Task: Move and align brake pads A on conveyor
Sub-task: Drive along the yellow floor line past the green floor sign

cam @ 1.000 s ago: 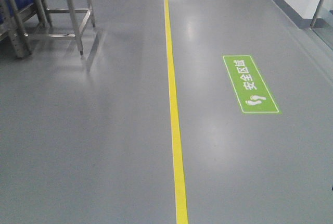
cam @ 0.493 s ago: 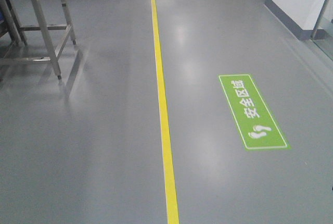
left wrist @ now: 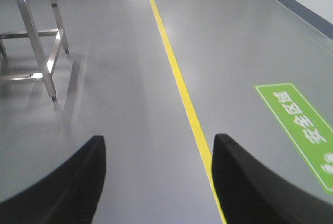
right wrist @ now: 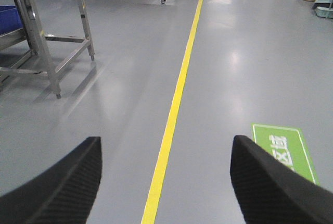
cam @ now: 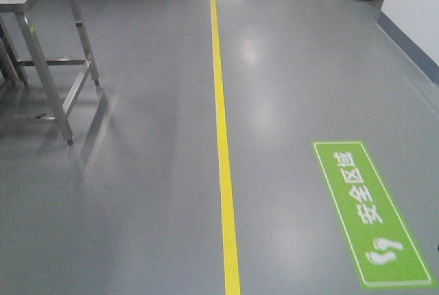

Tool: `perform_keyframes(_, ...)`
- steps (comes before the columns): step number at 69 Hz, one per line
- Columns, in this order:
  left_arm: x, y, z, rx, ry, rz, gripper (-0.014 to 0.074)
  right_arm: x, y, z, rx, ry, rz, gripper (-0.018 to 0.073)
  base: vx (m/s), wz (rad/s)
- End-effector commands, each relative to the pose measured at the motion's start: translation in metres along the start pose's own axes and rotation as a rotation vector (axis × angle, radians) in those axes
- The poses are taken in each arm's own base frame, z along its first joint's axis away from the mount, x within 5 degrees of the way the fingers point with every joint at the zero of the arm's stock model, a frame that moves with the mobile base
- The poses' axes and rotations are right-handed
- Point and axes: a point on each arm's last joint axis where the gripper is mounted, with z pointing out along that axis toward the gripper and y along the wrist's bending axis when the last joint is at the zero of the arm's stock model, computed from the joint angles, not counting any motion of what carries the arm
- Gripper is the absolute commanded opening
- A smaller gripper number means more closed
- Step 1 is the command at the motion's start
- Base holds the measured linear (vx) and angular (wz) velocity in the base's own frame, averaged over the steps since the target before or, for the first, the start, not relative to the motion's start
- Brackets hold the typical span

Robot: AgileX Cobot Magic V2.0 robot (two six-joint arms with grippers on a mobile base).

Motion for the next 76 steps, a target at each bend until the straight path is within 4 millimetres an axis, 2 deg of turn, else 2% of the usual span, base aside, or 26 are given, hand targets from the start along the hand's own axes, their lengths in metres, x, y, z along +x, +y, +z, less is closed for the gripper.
perform_keyframes(1,-0.0133,-0.0007,-0.0021,0.008,-0.082,-0.004,0.0439,-0.0144,-0.0006,-0.0020,0.008,-0.085,-0.017,0.0505,0.77,0.06)
perform_keyframes(76,-0.0133,-0.0007,-0.0021,0.008,-0.082,-0.004,0.0439,-0.0145,-0.0006,-0.0020,0.008,-0.086,-0.017,0.0505,0.78,0.03)
